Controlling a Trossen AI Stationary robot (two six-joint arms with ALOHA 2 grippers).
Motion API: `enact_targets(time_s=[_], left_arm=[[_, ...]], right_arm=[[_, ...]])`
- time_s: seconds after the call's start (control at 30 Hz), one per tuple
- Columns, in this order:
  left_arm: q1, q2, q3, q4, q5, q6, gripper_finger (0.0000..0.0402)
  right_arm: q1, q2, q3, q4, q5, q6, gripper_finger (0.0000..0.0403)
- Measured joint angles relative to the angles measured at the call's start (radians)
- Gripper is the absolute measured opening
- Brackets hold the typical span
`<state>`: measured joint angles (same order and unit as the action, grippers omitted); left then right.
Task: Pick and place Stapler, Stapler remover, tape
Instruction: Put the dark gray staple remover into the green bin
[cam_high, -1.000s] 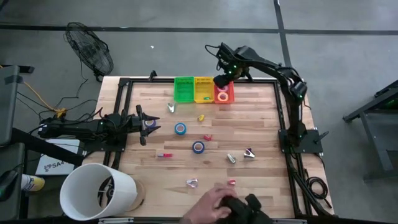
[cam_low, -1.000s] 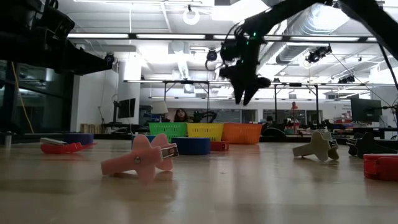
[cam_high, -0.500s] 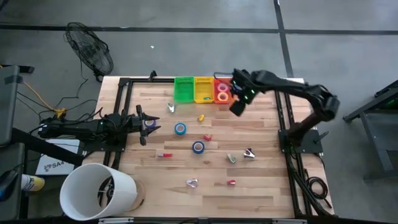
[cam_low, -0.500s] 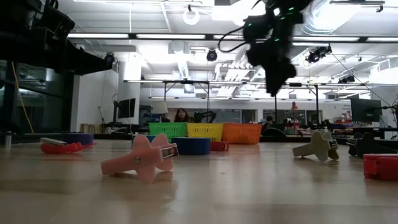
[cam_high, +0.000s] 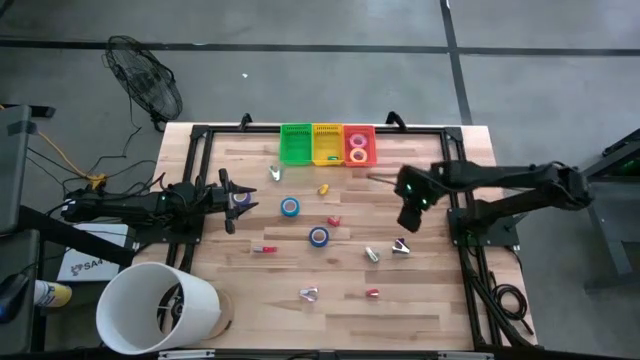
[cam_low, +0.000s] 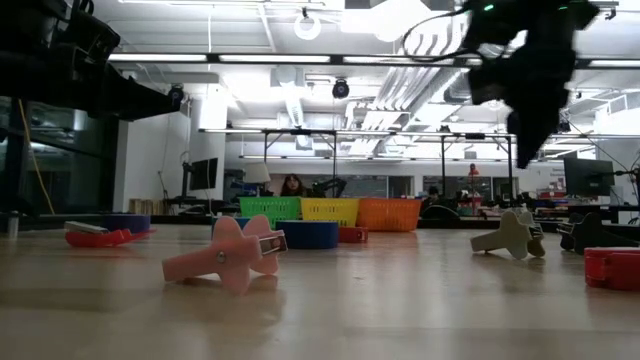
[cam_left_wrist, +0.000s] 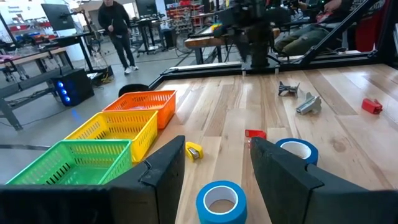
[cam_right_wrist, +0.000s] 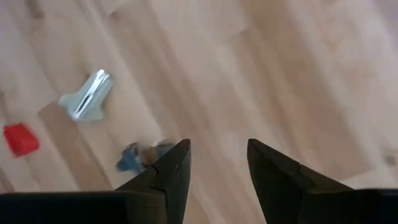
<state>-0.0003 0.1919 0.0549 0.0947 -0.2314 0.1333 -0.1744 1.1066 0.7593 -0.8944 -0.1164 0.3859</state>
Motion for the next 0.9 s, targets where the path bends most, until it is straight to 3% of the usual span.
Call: enact_targets(time_s=[0.23, 0.43, 0.6, 0.9], left_arm=[[0.000, 0.000, 0.000, 0.000, 0.000, 0.000, 0.0179], [0.000, 0.000, 0.000, 0.000, 0.001, 0.000, 0.0179], [0.000, 0.000, 0.000, 0.000, 0.001, 0.000, 0.0179], [0.000, 0.000, 0.000, 0.000, 0.004, 0.000, 0.0179]], right_arm=[[0.164, -0.135, -0.133, 0.088, 0.049, 0.187, 0.0161], [0.289, -0.199, -0.188, 0.112, 0.072, 0.313, 0.0218], [0.414, -0.197, -0.219, 0.152, 0.077, 0.325, 0.0264], [0.573, -0.196, -0.333, 0.365, 0.108, 0.386, 0.0268]])
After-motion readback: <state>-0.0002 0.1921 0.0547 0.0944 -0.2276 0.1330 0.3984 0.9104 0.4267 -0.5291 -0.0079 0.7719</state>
